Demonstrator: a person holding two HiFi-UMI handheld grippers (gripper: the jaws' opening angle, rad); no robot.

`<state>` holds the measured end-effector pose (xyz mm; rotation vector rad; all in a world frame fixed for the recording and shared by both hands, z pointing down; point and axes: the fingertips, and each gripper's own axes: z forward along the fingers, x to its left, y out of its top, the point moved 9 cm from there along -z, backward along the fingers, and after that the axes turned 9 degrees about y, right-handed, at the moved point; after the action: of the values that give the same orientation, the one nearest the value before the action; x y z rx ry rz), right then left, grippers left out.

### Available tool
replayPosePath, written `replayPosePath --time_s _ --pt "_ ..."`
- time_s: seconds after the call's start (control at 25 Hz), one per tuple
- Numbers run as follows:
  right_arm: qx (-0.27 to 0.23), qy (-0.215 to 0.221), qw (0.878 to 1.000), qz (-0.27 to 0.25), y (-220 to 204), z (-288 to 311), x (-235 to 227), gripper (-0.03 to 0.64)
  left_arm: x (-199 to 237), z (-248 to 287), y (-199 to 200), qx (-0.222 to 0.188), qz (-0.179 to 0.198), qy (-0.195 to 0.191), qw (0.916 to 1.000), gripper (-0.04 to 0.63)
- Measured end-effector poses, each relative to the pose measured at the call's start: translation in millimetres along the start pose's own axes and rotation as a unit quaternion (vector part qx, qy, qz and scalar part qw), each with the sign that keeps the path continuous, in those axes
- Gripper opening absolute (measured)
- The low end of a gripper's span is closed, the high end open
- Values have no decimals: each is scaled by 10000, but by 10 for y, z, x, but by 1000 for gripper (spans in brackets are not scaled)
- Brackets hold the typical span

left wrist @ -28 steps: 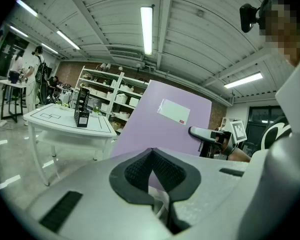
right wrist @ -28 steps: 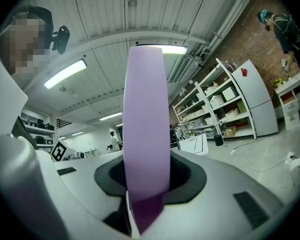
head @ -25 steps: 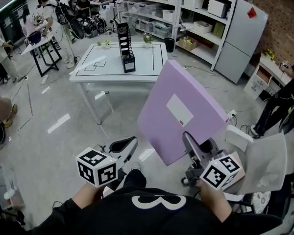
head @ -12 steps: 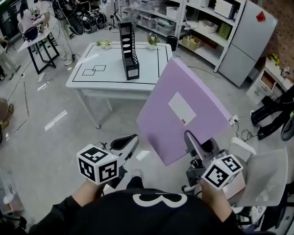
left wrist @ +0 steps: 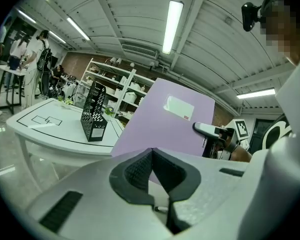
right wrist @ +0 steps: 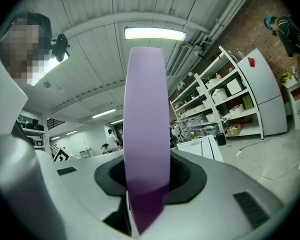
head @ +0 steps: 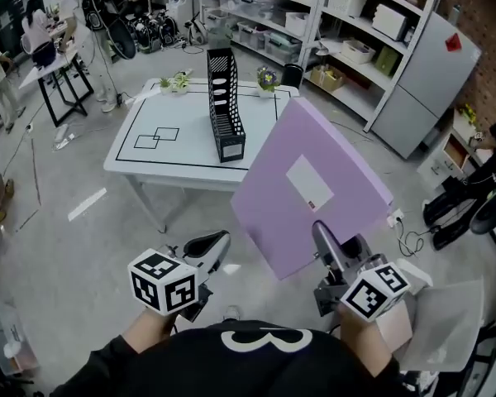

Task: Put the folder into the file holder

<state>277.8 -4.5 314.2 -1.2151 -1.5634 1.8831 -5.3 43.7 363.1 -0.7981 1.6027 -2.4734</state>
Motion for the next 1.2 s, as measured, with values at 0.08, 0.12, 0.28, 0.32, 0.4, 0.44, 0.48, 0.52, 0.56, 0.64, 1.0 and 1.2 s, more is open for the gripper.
replayPosePath --time_s 0.08,0.12,0.28,0.32,0.4,0.44,0.48,0.52,0.56,0.64,1.0,1.2 --pt "-30 -17 10000 -66 59 206 -67 144 186 85 105 -30 -10 27 10000 5" --pt "-42 -27 9999 -121 89 299 -92 144 268 119 153 -46 -2 40 10000 6" --pt "-137 -27 9993 -341 192 620 -156 144 542 193 287 -154 24 125 9998 5" --pt "-176 -20 9991 -385 217 688 -169 144 596 203 312 -181 32 149 9997 5" --pt "-245 -23 9986 -468 271 806 -194 144 679 224 354 -211 55 189 9996 5" --pt "-273 -33 9983 -507 299 854 -205 144 705 235 369 -216 65 208 9995 5" --pt "-297 -47 9981 -542 325 894 -217 144 725 245 380 -217 73 227 9995 5" --pt "-317 -60 9978 -574 347 930 -231 144 742 256 389 -217 78 246 9994 5" --pt "-329 -71 9976 -606 364 966 -250 144 760 268 397 -218 81 268 9994 6" --pt "-347 -75 9971 -678 396 1045 -295 144 803 298 421 -229 85 323 9992 6" --pt "-546 -27 9935 -1000 636 1537 -524 144 1084 512 626 -280 115 554 9980 5" --pt "-621 -33 9918 -1113 754 1970 -682 144 1404 707 774 -227 67 656 9976 6"
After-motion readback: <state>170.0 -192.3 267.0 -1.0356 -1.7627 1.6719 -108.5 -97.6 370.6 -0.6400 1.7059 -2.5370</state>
